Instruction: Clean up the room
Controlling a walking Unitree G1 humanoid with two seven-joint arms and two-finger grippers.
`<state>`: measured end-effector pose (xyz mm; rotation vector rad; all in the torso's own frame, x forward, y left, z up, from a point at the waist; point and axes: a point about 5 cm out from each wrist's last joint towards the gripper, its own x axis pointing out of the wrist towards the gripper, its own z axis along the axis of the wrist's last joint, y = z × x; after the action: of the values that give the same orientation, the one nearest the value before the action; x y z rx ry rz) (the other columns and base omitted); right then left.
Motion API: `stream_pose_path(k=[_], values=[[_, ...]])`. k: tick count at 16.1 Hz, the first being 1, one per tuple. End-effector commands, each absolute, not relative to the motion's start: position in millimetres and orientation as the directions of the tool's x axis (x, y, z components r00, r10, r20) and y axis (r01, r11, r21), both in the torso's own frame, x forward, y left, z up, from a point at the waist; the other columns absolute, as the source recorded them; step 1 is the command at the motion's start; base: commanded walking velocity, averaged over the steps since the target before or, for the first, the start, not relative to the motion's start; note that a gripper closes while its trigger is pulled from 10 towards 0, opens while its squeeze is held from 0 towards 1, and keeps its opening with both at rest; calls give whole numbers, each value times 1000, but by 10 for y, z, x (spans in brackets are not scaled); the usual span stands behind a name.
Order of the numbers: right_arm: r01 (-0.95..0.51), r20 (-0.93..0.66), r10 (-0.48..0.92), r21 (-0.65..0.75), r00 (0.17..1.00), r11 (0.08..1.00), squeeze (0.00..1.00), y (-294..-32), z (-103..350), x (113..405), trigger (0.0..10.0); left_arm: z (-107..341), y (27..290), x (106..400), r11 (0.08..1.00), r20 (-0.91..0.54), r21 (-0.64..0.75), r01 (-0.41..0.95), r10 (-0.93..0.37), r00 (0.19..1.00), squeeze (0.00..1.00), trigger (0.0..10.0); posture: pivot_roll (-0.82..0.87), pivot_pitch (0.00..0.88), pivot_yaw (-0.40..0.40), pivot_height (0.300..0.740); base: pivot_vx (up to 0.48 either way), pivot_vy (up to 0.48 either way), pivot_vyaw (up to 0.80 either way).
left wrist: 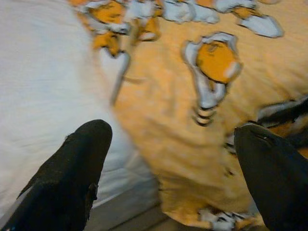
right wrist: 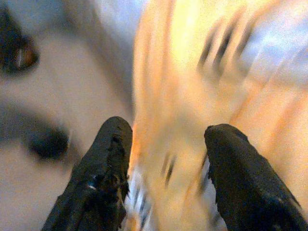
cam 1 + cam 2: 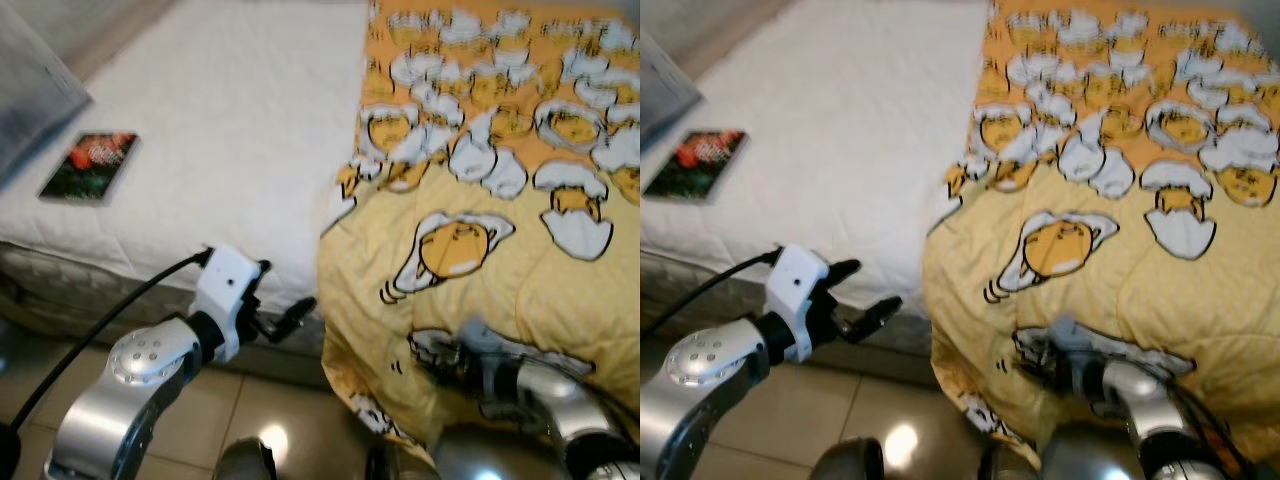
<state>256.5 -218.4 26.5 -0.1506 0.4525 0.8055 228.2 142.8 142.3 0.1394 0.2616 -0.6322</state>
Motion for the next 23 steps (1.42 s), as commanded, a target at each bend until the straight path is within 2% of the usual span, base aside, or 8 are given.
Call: stream_pose_path(k=[1,4,5,8,13,18,19,23], values=[[-701,-337,667,26,665,712,1000,-2124,570,2686,10000,1354,1486,2302,837,-285,71,542,-504,815,729,10000,3,0,17,740,0,0,0],[-633,-275,603,-29,749,773,1000,-1937,755,2715,10000,1280,1511,2352,884,-259,78,461,-428,866,698,10000,-22,0,21,740,0,0,0],[-482,-247,461,-30,853,876,1000,-1818,784,2696,10000,1261,1541,2401,929,-233,65,364,-340,911,659,10000,-28,0,21,740,0,0,0],[-312,-224,301,-11,927,950,1000,-1721,796,2647,10000,1212,1599,2466,965,-209,72,254,-234,949,592,10000,-32,0,24,740,0,0,0],[-94,-290,100,33,952,995,1000,-1749,709,2654,10000,1205,1662,2509,973,-193,106,207,-184,964,596,10000,-2,0,17,740,0,313,-428],[-58,-341,59,14,938,998,1000,-1718,644,2669,10000,1191,1719,2541,976,-187,133,175,-148,971,596,10000,18,0,4,740,0,409,-509],[-59,-341,58,8,938,998,20,-1711,645,2680,10000,1183,1716,2551,976,-189,133,175,-148,971,596,10000,12,0,11,740,0,412,0],[-15,-359,14,0,933,1000,0,-1737,644,2712,10000,1142,1707,2601,975,-193,136,176,-148,970,592,10000,-6,0,27,740,0,302,0]])
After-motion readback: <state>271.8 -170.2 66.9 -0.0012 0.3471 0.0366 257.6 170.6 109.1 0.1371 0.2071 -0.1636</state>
